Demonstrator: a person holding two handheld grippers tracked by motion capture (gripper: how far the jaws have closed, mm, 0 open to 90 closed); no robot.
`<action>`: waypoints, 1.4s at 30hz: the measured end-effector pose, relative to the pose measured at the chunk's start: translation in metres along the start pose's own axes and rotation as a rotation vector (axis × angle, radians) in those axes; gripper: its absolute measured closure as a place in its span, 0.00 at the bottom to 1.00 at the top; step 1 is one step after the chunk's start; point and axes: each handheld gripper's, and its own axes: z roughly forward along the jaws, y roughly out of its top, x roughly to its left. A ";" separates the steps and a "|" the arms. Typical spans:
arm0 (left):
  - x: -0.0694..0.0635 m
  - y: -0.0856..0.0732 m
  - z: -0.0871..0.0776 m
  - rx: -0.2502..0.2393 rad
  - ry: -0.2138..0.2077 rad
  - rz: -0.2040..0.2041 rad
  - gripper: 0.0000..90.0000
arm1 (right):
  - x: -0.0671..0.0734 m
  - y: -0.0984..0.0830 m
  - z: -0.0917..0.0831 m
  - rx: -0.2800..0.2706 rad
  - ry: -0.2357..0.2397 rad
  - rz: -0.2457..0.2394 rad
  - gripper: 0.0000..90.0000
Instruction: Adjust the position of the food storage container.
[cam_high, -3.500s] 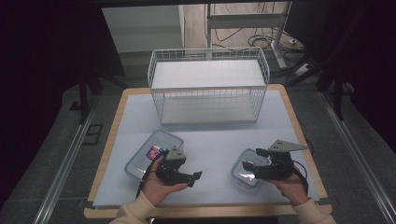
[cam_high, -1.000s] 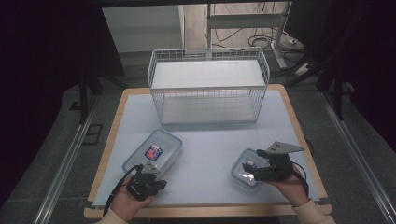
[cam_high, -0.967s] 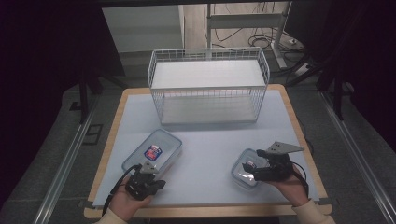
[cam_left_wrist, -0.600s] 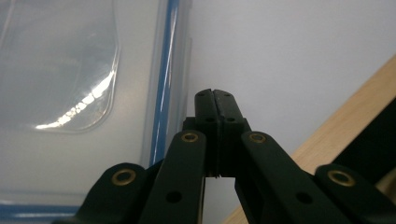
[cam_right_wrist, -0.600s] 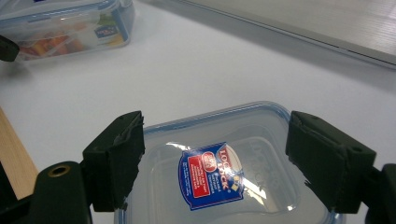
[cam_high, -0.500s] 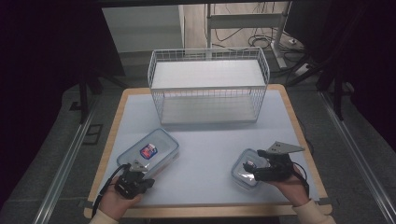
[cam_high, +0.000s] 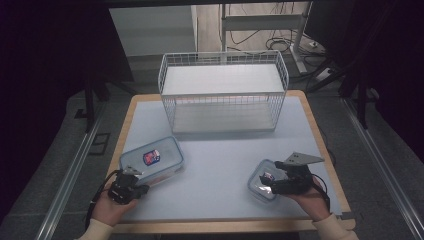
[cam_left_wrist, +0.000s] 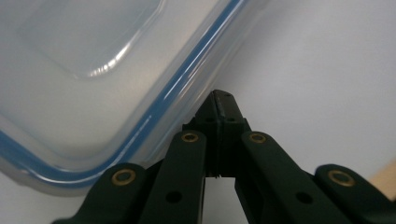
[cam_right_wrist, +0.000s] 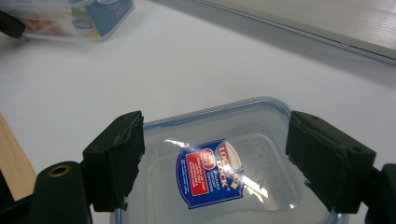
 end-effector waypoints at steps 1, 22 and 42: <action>0.004 0.000 0.000 -0.007 0.000 -0.009 1.00 | 0.000 0.000 0.000 0.000 0.000 0.000 0.21; 0.027 0.002 -0.010 -0.074 -0.051 -0.068 1.00 | 0.000 -0.002 0.002 0.014 -0.002 0.002 0.21; 0.078 0.014 -0.068 -0.237 0.058 -0.190 1.00 | -0.002 -0.001 0.000 0.008 -0.012 0.004 0.21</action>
